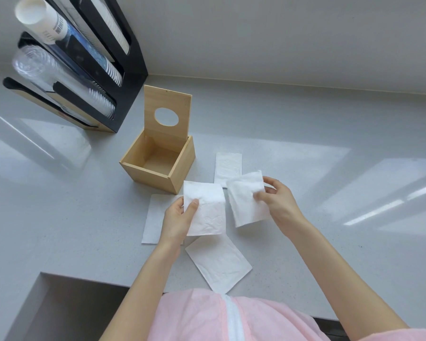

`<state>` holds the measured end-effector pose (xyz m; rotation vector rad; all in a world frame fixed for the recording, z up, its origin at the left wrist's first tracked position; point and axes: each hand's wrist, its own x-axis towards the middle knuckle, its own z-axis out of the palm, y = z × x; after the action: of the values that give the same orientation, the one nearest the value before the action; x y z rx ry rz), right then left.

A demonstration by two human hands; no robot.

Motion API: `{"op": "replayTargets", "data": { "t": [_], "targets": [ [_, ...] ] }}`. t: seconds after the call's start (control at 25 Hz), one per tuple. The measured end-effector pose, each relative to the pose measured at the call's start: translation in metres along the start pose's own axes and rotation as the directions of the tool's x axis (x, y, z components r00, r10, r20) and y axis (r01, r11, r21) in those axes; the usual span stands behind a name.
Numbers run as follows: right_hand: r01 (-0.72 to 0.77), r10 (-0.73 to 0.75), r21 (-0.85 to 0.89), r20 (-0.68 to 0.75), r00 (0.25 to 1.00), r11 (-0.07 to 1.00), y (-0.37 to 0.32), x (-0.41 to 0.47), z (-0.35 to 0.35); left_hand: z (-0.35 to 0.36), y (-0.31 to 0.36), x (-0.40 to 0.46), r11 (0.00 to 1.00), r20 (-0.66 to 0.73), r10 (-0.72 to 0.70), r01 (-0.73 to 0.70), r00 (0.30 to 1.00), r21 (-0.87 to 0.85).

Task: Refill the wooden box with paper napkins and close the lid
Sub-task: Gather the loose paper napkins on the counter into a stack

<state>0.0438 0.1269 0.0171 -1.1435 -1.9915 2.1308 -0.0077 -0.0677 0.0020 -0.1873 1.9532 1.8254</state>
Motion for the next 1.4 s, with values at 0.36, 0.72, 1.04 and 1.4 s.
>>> {"op": "replayTargets", "data": {
  "t": [0.36,0.72,1.04,1.4],
  "targets": [
    [0.111,-0.17,0.221,0.273,0.947,0.969,-0.043,-0.028,-0.004,0.002,0.0,0.001,0.97,0.252,-0.18,0.215,0.951,-0.118],
    [0.075,-0.041,-0.186,0.182,0.982,0.98,0.0,-0.029,0.041,0.006,0.004,-0.003,0.973,0.29,-0.171,0.208,0.942,-0.103],
    [0.037,-0.027,-0.165,0.062,0.998,0.986,0.008,-0.02,0.043,0.007,0.003,-0.008,0.948,0.244,-0.188,0.24,0.951,-0.207],
    [0.039,-0.033,-0.177,0.037,0.999,0.983,0.015,-0.016,0.05,0.006,0.003,-0.011,0.952,0.248,-0.202,0.249,0.947,-0.176]
  ]
}}
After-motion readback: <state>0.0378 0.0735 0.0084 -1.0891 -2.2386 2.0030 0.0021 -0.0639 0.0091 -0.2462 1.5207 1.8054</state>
